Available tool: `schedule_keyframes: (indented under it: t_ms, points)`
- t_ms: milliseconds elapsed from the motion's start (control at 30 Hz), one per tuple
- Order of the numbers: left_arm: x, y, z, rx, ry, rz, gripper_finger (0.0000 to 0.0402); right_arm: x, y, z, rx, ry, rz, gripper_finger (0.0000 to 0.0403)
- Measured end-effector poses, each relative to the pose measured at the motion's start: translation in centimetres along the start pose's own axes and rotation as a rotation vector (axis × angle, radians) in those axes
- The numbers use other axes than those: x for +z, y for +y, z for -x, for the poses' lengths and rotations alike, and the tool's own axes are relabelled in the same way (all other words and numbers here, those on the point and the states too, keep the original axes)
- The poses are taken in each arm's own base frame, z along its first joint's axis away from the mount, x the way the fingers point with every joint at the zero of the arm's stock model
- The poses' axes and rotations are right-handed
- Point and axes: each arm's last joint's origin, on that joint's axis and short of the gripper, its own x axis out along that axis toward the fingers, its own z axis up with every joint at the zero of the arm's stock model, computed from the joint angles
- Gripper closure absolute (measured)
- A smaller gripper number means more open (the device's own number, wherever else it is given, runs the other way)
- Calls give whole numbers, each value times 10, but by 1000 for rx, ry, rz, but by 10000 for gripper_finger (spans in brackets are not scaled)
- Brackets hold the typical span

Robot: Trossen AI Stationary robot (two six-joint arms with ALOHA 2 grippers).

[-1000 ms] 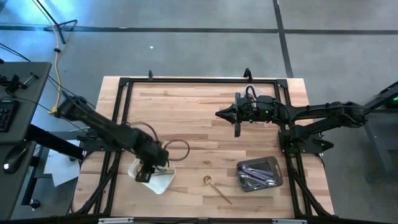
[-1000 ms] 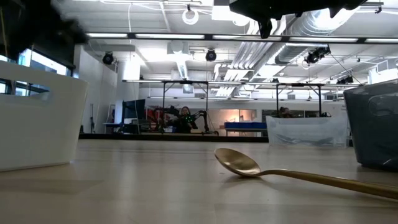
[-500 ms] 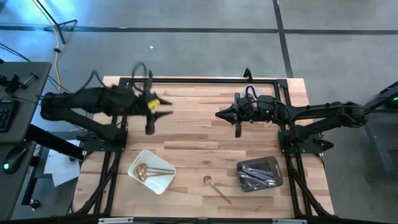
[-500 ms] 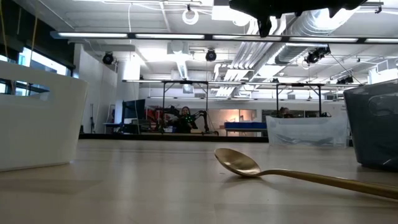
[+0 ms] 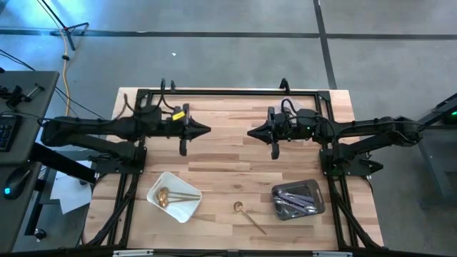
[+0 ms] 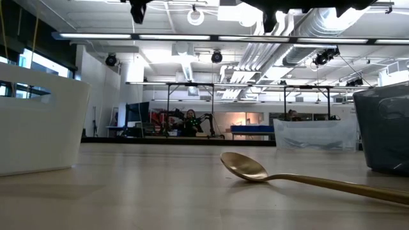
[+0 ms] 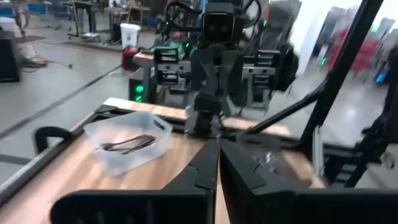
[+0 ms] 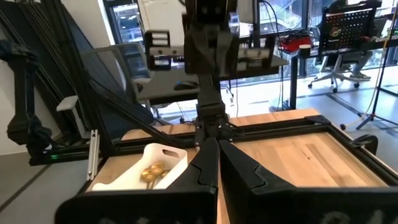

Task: Sort silverware by color (type)
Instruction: Put the gold spoon into the white bin

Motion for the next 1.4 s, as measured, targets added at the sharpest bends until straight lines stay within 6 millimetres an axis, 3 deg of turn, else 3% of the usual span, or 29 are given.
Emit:
schedule_keyframes:
  t_ms: [133, 333, 1400]
  points:
    - [-20, 3, -7, -12, -63, 70, 398, 0, 0, 0, 0, -3, -5, 402]
    - [-30, 5, -13, -19, -99, 88, 401, 0, 0, 0, 0, -3, -7, 402]
    - [-30, 3, -12, -73, -90, 86, 401, 0, 0, 0, 0, -2, -7, 402]
